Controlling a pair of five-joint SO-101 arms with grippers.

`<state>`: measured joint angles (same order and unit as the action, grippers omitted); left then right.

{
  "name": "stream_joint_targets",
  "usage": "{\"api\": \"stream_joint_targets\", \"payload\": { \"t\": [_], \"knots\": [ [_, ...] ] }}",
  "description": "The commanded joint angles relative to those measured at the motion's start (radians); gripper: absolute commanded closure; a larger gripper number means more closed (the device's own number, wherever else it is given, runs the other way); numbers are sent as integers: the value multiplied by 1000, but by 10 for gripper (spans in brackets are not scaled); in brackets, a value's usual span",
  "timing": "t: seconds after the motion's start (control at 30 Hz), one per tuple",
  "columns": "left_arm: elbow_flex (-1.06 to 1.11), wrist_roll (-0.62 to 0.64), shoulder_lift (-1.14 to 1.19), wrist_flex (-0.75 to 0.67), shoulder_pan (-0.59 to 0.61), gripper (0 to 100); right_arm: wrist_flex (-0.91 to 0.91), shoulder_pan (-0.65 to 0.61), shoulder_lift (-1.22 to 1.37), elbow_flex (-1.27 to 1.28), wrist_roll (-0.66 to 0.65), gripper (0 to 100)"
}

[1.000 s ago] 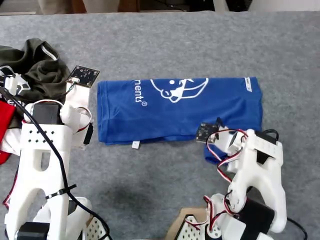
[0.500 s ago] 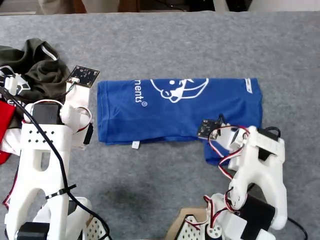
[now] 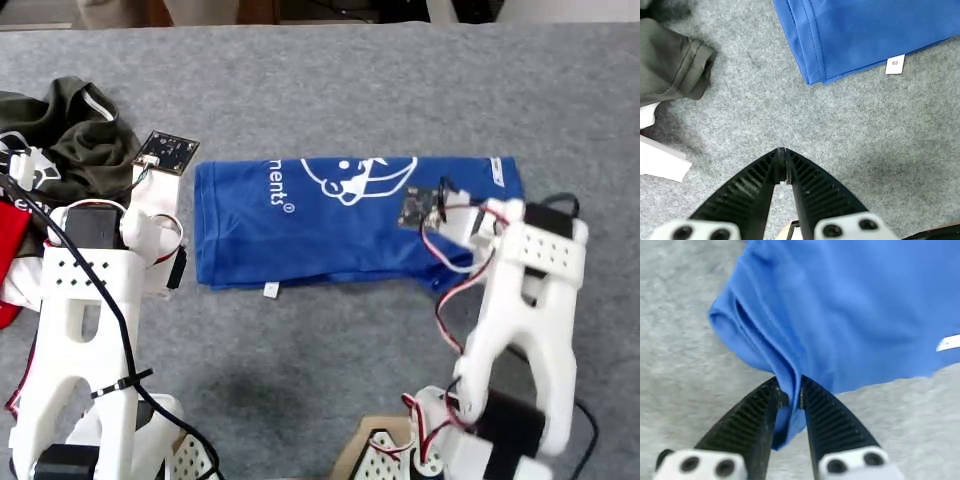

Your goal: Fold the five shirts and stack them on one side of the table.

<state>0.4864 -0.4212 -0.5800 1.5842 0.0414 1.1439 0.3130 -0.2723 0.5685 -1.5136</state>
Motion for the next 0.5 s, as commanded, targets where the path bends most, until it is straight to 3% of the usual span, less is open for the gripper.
{"api": "stream_joint_targets", "payload": {
  "t": [0.0, 0.47],
  "knots": [
    [-2, -8, -24, -5, 8, 982, 11, -24, 77, -174, 9, 995],
    [-2, -8, -24, -3, 8, 982, 6, -108, 441, -556, 9, 994]
  ]
}}
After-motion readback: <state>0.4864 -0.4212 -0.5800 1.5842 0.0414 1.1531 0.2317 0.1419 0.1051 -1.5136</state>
